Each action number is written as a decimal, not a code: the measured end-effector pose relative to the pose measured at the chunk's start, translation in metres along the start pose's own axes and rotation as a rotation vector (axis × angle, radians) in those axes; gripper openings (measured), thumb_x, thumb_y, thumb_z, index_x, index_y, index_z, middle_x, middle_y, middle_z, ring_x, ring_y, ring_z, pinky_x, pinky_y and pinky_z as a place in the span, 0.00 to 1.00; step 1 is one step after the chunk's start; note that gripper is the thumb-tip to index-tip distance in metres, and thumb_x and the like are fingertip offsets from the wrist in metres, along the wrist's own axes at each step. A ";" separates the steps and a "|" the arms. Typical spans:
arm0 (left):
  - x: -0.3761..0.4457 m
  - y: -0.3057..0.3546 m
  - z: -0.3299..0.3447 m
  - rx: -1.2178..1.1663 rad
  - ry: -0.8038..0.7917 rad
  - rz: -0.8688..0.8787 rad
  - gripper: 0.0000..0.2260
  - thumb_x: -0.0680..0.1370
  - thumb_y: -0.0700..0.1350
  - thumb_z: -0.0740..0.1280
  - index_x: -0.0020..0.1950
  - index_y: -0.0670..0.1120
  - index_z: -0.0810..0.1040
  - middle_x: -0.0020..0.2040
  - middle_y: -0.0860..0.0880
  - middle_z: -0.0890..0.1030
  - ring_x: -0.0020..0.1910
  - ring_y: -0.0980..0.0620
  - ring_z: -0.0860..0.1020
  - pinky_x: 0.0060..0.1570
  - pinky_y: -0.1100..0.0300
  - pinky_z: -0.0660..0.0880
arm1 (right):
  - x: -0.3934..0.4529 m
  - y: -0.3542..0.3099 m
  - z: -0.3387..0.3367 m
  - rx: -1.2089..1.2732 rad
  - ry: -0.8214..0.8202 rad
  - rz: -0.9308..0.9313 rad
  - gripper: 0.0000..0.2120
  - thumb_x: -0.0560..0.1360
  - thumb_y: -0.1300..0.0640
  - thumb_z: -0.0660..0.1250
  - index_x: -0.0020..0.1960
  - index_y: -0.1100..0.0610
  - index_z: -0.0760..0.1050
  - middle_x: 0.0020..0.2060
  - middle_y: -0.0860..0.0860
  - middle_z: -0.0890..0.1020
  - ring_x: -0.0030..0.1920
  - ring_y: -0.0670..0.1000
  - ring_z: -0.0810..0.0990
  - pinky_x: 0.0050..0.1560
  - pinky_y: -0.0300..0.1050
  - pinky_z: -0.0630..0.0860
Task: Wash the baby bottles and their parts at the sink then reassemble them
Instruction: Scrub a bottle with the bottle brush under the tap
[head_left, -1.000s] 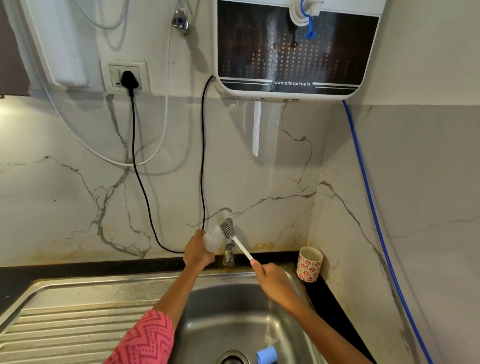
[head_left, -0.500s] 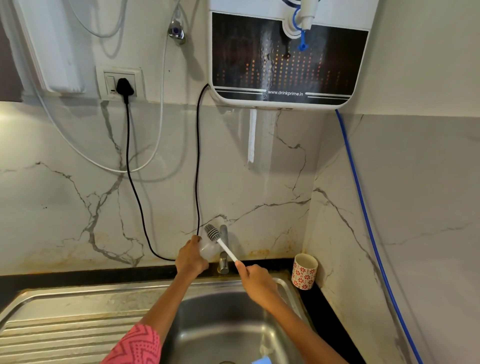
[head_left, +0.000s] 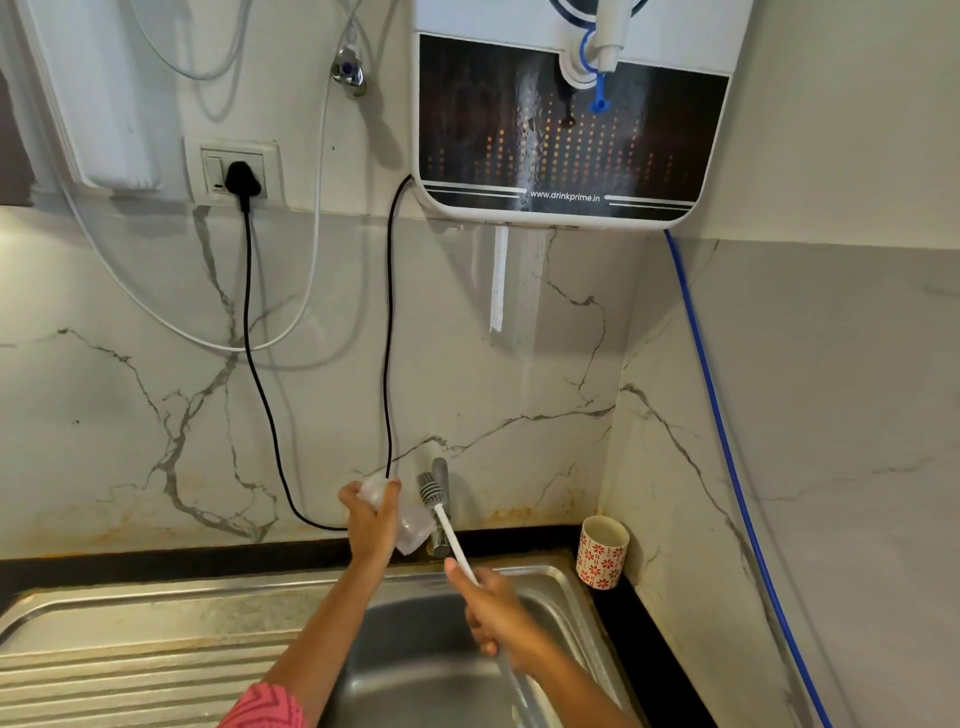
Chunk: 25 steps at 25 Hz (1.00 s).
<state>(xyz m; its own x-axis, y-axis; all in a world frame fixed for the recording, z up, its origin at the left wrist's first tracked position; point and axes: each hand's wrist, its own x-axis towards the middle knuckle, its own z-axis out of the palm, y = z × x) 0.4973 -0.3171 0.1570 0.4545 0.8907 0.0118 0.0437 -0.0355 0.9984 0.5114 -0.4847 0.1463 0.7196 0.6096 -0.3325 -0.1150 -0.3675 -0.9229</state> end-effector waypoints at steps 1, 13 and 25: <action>-0.004 0.004 0.005 -0.133 0.001 -0.106 0.23 0.79 0.49 0.63 0.69 0.44 0.58 0.61 0.37 0.70 0.55 0.39 0.74 0.48 0.50 0.75 | 0.004 -0.002 0.005 0.054 -0.001 -0.039 0.18 0.75 0.40 0.64 0.53 0.54 0.71 0.26 0.47 0.67 0.21 0.43 0.63 0.21 0.36 0.62; 0.015 0.006 -0.026 -0.026 -0.474 -0.336 0.13 0.78 0.49 0.64 0.58 0.44 0.73 0.56 0.44 0.77 0.52 0.49 0.75 0.55 0.51 0.71 | 0.033 -0.037 -0.022 -0.040 0.097 -0.229 0.20 0.73 0.43 0.68 0.59 0.53 0.72 0.34 0.49 0.72 0.26 0.43 0.67 0.23 0.34 0.66; 0.017 0.006 -0.017 -0.312 -0.144 -0.228 0.10 0.80 0.45 0.61 0.44 0.42 0.78 0.39 0.45 0.78 0.35 0.52 0.73 0.38 0.60 0.73 | 0.020 -0.007 0.009 -0.771 0.327 -0.454 0.27 0.78 0.38 0.39 0.53 0.53 0.70 0.34 0.46 0.73 0.33 0.46 0.74 0.32 0.37 0.72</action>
<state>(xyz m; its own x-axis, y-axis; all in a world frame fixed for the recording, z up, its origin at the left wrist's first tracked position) 0.4897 -0.2945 0.1643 0.5851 0.7865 -0.1979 -0.1035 0.3144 0.9436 0.5209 -0.4637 0.1439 0.7537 0.6245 0.2046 0.6219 -0.5772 -0.5292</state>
